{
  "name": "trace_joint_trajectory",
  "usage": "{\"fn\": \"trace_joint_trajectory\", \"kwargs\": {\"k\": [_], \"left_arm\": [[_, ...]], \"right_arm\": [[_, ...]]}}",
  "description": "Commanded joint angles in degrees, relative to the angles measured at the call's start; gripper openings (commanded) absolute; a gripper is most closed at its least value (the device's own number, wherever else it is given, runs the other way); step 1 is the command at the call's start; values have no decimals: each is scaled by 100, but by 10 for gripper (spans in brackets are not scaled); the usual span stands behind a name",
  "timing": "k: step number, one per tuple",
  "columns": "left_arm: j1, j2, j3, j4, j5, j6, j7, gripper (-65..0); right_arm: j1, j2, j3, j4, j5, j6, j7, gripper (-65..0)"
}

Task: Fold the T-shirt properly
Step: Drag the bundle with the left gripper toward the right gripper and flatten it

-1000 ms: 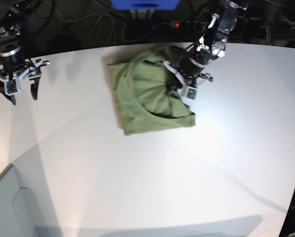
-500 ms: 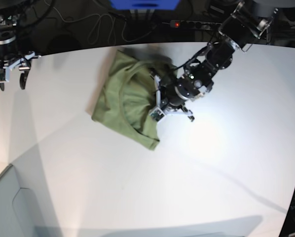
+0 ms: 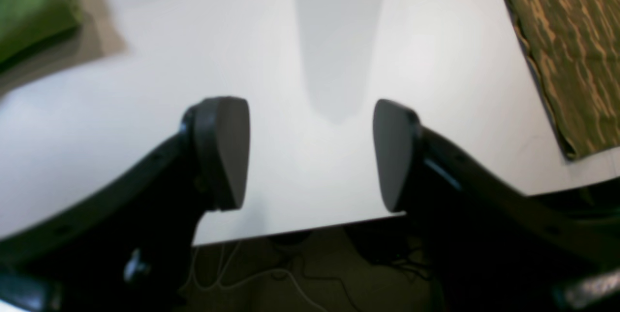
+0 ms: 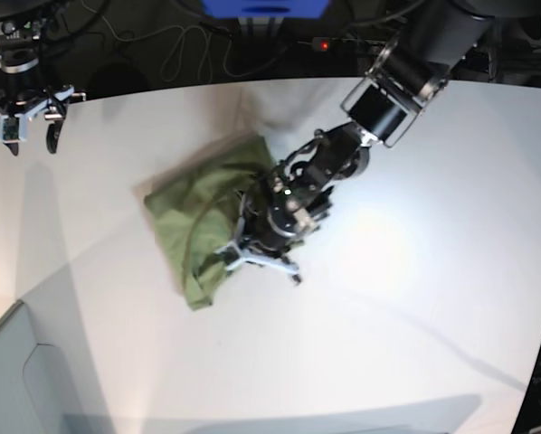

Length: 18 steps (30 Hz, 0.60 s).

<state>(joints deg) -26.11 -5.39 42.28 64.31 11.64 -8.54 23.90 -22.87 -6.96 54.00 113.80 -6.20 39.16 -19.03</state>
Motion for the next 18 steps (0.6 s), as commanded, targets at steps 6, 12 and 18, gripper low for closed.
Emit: {"fn": "trace_joint_trajectory", "kwargs": {"k": [6,12,18], "left_arm": [[-479,429,822,-484,493,-610,-619,-650],[-506,789,1051,-625,792,-637,-627,-650],[-514,772,1051,-194,880,-637,-276,-359]], "right_arm": [[-82,6,29,115,79,84,140,-272],[-108,6,20,115,79,84,140,-272],[-108,-3,20,115,79,84,140,-272]]}}
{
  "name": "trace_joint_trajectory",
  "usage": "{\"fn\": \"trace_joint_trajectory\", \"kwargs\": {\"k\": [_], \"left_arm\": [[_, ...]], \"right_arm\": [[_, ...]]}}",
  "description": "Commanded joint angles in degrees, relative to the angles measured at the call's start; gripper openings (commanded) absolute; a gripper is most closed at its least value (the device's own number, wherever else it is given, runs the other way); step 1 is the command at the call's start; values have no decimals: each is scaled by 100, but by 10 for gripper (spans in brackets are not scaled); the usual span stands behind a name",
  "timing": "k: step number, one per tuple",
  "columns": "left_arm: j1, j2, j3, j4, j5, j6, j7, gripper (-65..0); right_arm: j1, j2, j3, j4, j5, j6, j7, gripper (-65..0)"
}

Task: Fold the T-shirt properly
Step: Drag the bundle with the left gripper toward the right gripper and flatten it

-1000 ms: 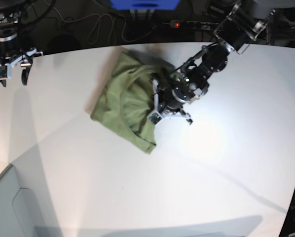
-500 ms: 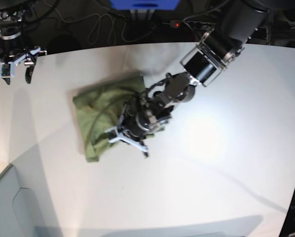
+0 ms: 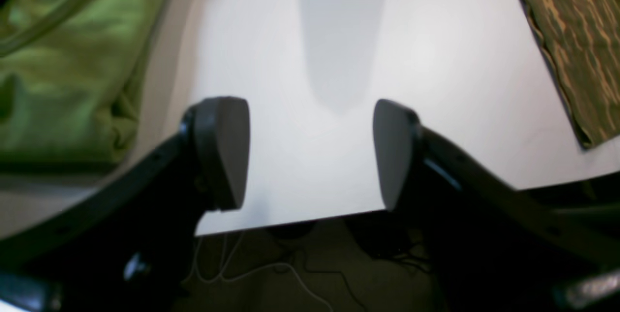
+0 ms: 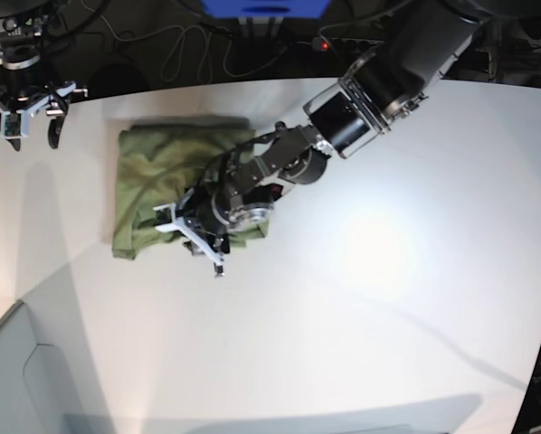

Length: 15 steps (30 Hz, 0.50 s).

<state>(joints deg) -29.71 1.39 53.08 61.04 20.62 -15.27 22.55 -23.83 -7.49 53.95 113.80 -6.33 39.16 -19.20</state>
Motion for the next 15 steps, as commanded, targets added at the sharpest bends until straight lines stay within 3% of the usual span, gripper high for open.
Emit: {"fn": "trace_joint_trajectory", "kwargs": {"k": [1,4,10,13,15], "left_arm": [[-154,50,-38,274,-18,37,-123,-320],[-154,-134,-38,872,-18,54,-114,-253],[-127,-679,-55,2077,-18,72,-105,-243],[136,-1154,-372,2674,-18,81,-105,-243],[444,-1453,-952,3088,-18,81,-105,-243]], "right_arm": [[-21,50,24,115,92,84,157,-272],[-100,-12,7,115,92,84,166,-272],[-249,-12,-503,115,92,84,201,-274],[-249,-12,-881,115,92,84,201,-275],[-249,-12,-1268,115,92,84,201,-279]]}}
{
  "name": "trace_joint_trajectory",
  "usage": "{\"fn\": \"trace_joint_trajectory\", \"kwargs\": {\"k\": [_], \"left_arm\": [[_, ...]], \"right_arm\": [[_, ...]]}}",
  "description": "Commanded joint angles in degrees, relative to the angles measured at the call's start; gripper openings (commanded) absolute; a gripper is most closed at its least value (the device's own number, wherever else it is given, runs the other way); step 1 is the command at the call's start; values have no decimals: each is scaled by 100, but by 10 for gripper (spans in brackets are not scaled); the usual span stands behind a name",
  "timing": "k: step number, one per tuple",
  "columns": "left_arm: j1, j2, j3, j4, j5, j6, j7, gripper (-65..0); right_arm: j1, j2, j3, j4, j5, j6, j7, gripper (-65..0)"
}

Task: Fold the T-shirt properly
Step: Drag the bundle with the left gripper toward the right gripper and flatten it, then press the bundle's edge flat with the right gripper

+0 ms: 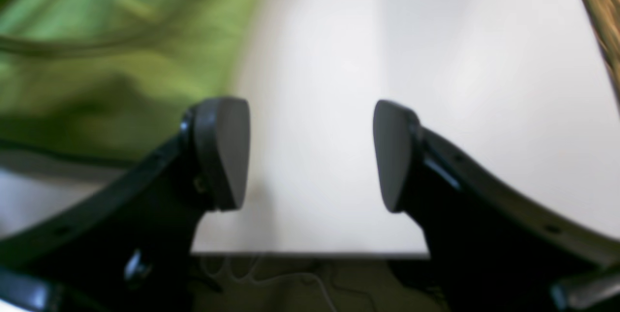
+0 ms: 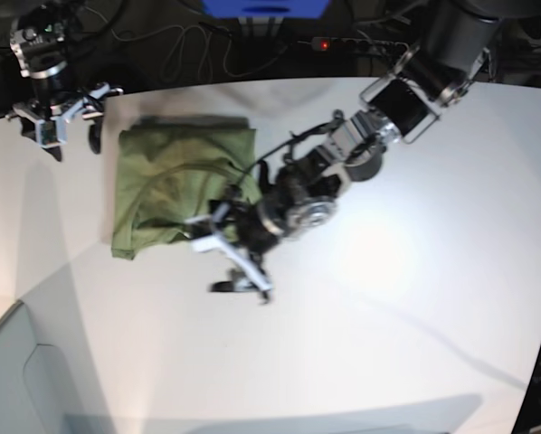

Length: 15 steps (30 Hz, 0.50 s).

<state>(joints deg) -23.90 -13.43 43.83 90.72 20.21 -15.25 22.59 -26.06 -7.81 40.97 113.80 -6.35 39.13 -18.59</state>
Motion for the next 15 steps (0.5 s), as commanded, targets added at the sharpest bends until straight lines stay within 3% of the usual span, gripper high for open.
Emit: {"fn": "trace_joint_trajectory", "kwargs": {"k": [1,4,8,11,15], "left_arm": [[56,-112,-370,304,23,78,-109,-243],[663,-490,-1531,726,-3,78,-109,-243],[1761,-648,-3517,1043,-21,34,-127,-244],[2526,-525,-4801,1078,-109,26,-136,-244],[3291,-358,-6076,1087,-742,26,-118,-244]], "right_arm": [[-35,21,-145,115,103,87,140,-296],[-27,21,-655,194,103,87,105,-405],[26,47,-1385,194,103,87,105,-636],[123,47,-1754,132,94,87,105,-642],[308,144,-1825,-413,85,87,114,-650]]}}
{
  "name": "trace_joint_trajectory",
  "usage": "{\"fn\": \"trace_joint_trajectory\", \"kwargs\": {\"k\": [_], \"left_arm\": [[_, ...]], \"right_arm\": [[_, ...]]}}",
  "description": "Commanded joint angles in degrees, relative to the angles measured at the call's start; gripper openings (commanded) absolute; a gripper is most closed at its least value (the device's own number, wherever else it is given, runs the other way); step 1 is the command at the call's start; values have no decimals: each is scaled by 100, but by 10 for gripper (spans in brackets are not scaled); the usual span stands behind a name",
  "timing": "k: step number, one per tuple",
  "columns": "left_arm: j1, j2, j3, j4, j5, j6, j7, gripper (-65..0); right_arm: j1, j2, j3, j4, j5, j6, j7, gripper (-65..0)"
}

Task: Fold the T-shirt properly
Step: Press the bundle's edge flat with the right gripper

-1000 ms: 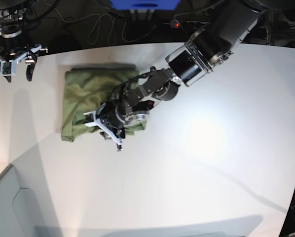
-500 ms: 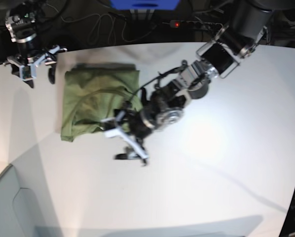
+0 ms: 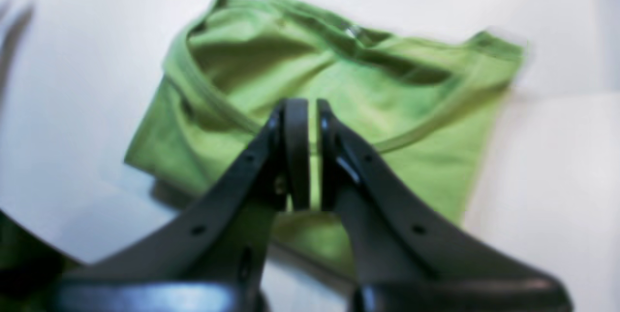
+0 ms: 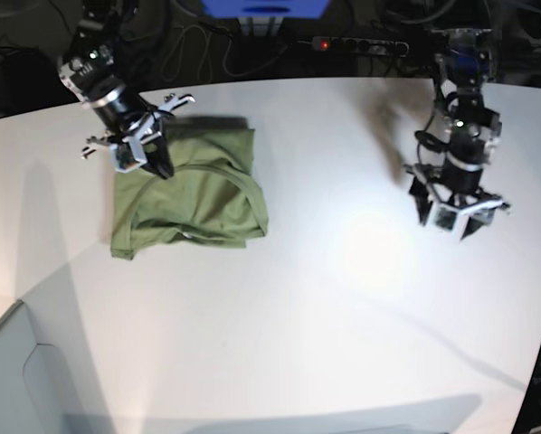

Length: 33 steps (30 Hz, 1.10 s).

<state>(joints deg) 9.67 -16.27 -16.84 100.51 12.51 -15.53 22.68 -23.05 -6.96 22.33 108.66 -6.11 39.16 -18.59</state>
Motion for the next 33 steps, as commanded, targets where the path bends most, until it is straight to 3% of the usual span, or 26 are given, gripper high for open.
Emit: {"fn": "trace_joint_trajectory", "kwargs": {"k": [1,7,12,16,22,26,33], "left_arm": [[92,-39,-281,107,-192,54,-127,-244],[927,5,-1371,107,-1432,54,-118,-244],[1314,5,-1837,116,-2012,54,-118,-244],[1552,14,-2144,116,-2249,54,-118,-244],[1903,146,-2312,107,-2627,54,-118,-244],[2053,375,-2523,107,-2671,54,-118,-244],[2246,744,-2857,107,-2671,54,-118,-244]], "right_arm": [[41,138,40,-84,61,84,123,-650],[32,613,40,-673,70,84,167,-650],[-91,797,93,-875,79,84,167,-650],[-337,753,189,-93,114,84,167,-650],[-346,454,-593,663,88,84,114,-650],[-64,384,-1138,145,70,71,158,-650],[173,393,-1226,-1262,79,71,404,-650]]}}
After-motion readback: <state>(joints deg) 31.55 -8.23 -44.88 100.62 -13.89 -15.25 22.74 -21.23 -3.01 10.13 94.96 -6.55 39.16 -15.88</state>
